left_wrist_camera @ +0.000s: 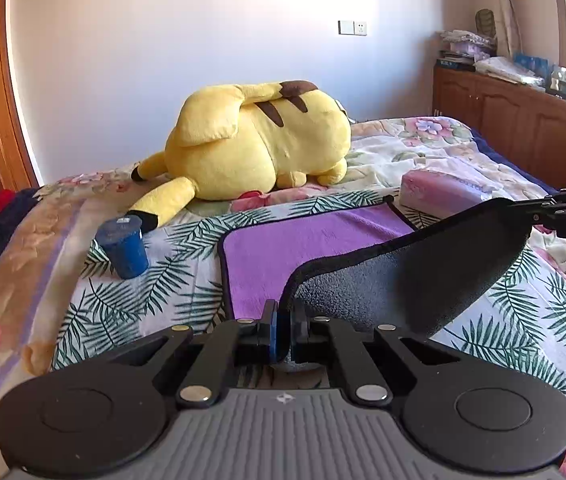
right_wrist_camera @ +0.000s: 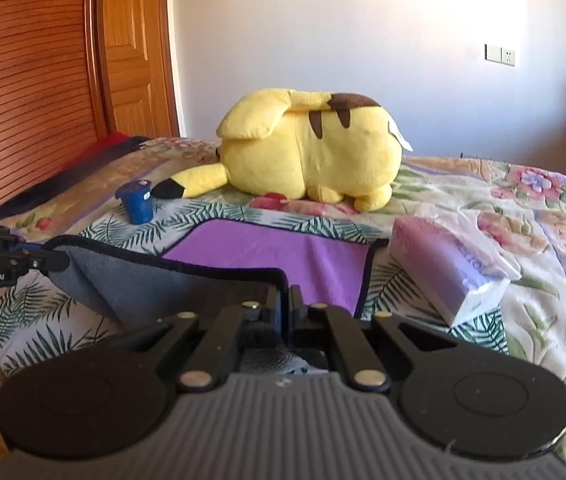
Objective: Fold towel
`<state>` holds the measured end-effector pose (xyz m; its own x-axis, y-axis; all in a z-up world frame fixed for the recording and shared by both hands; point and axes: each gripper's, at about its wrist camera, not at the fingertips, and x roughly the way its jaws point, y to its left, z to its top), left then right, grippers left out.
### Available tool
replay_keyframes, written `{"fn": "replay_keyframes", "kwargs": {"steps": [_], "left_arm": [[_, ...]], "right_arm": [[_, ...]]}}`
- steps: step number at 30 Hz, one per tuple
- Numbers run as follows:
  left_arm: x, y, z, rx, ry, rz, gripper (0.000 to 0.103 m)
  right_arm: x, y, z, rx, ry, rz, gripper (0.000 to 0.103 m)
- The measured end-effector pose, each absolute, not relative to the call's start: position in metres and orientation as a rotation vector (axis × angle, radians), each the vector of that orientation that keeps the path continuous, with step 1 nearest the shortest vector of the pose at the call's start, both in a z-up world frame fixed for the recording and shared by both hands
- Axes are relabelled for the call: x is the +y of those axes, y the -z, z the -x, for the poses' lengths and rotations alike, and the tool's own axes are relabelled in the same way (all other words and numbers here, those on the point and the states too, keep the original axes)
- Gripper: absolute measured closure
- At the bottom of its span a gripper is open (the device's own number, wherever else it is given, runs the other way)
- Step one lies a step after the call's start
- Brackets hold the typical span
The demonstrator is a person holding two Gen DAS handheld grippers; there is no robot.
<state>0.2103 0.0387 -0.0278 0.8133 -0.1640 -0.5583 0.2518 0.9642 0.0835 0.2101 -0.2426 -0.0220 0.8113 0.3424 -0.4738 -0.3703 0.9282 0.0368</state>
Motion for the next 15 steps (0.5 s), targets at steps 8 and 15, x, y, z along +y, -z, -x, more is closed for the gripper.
{"fn": "replay_keyframes", "kwargs": {"steps": [8,15], "left_arm": [[0.039,0.023,-0.223,0.568,0.215,-0.2,0.103],[0.039,0.015,-0.237,0.558,0.222,-0.219,0.103]], "right_arm": [[-0.243,0.021,-0.22,0.468,-0.379,0.08,0.099],[-0.241,0.021,-0.228,0.447,-0.379,0.106,0.099]]}}
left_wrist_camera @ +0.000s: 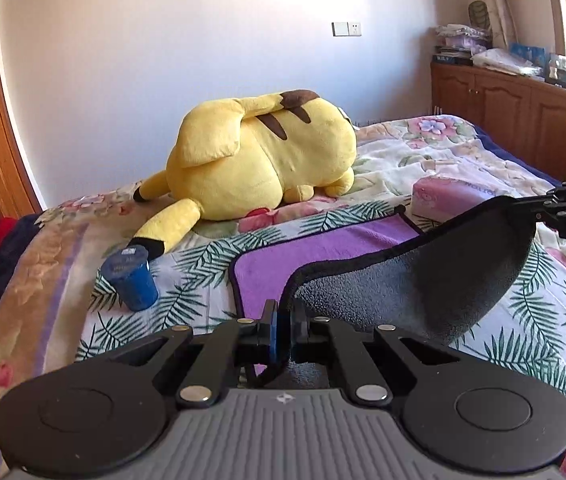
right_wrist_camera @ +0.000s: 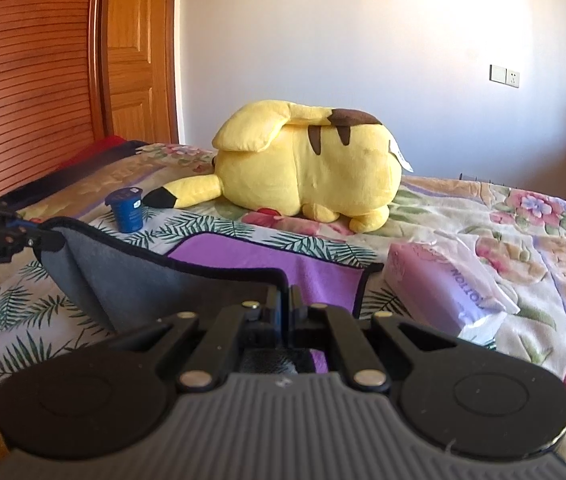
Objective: Fold towel
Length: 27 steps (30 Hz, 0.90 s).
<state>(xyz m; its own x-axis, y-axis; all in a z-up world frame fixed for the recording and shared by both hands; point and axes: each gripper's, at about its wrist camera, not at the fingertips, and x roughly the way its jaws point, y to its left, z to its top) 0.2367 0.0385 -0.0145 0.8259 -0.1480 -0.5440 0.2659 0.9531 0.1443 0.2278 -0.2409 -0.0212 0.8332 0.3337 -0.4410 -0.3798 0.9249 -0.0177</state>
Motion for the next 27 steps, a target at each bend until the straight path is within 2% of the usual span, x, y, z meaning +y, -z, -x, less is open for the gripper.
{"fn": "replay_keyframes", "kwargs": {"steps": [27], "left_arm": [[0.03,0.024,-0.282,0.456,0.153,-0.317,0.103]], "right_arm": [[-0.244,0.024,-0.265,0.375,-0.385,0.148,0.099]]}}
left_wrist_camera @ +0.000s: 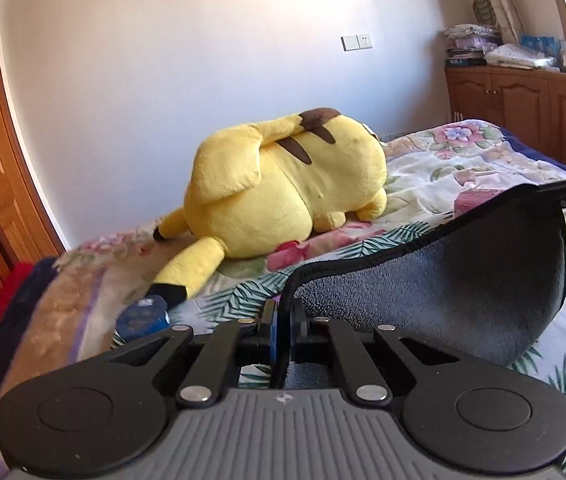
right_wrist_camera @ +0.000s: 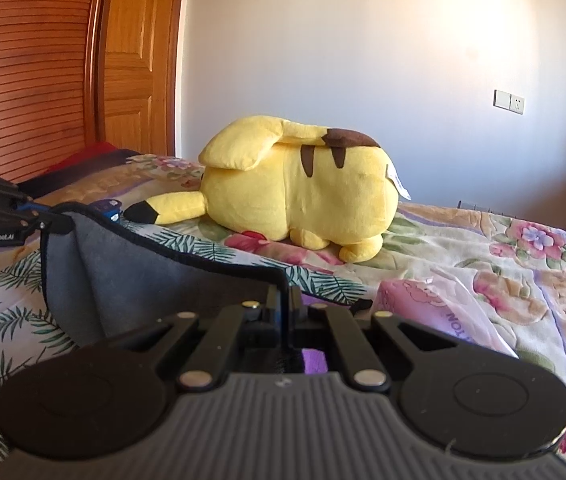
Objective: Fold towel
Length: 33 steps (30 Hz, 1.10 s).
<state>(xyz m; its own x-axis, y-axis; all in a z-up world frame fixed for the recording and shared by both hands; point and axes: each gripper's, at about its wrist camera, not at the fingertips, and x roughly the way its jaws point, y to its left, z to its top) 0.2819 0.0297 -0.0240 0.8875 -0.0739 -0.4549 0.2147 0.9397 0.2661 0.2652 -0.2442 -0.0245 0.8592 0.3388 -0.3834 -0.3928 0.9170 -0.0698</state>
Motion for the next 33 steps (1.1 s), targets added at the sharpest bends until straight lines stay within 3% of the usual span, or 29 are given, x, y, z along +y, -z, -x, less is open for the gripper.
{"fn": "replay_keyframes", "kwargs": {"steps": [16,33], "left_arm": [[0.025,0.005,-0.306,0.441,0.159,-0.329,0.103],[0.019,0.034,-0.359,0.437,0.112,-0.318,0.103]], "right_arm": [[-0.241,0.009,-0.281,0.279,-0.361,0.141,0.099],[-0.236,0.034,-0.329,0.279,-0.301,0.208,0.099]]}}
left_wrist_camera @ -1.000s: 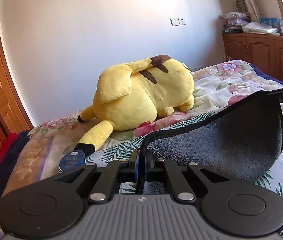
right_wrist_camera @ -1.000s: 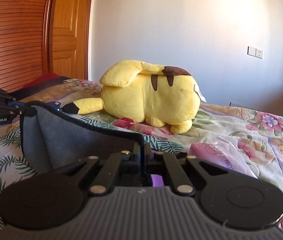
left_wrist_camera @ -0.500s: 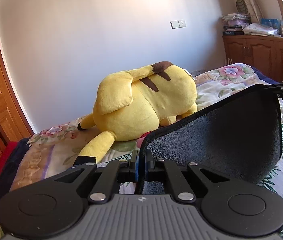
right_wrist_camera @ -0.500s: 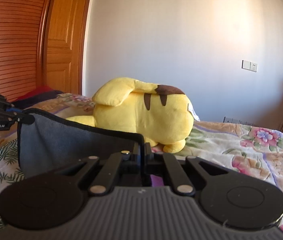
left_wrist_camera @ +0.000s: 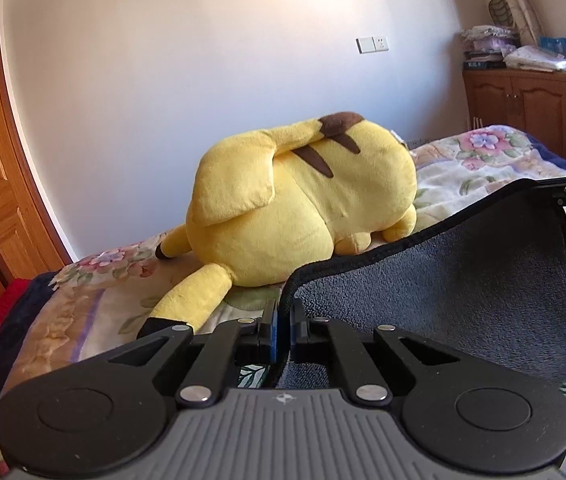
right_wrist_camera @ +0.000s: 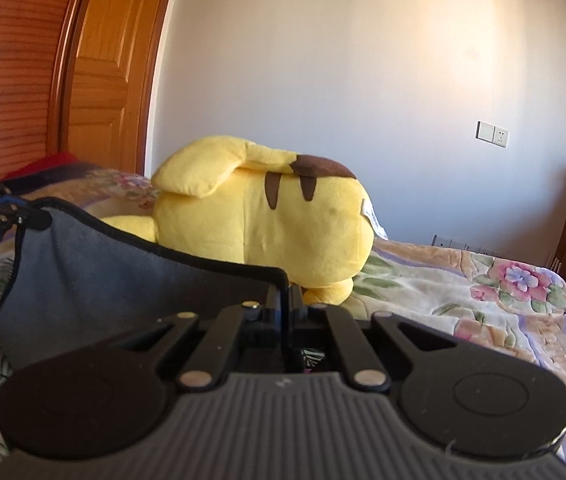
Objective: Fold towel
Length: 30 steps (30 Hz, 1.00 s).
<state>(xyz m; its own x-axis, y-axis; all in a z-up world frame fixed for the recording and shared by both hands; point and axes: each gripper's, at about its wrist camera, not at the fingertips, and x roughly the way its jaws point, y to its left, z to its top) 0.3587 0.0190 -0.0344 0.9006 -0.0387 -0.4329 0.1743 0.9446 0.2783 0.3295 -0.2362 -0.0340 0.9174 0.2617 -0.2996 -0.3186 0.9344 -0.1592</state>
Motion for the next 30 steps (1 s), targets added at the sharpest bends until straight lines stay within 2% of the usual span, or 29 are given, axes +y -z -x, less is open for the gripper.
{"fn": "replay_keyframes", "kwargs": {"steps": [22,23,24,25,27,30], "left_arm": [[0.025,0.114,-0.417,0.567,0.095,-0.291,0.103],[0.026,0.116,-0.418,0.574,0.08,-0.288,0.097],[0.026,0.117,-0.418,0.573,0.073,-0.283,0.076],[0.027,0.118,-0.417,0.569,0.069,-0.279,0.06],[0.026,0.118,-0.414,0.559,0.068,-0.285,0.057],[0.024,0.117,-0.413,0.559,0.076,-0.304,0.052]], "right_arm": [[-0.229,0.109,-0.38,0.433,-0.296,0.251,0.099],[-0.229,0.112,-0.382,0.445,-0.294,0.246,0.099],[-0.23,0.114,-0.383,0.452,-0.289,0.241,0.099],[-0.231,0.116,-0.384,0.458,-0.288,0.233,0.098],[-0.233,0.117,-0.385,0.472,-0.281,0.216,0.095],[-0.233,0.116,-0.385,0.479,-0.286,0.209,0.076]]}}
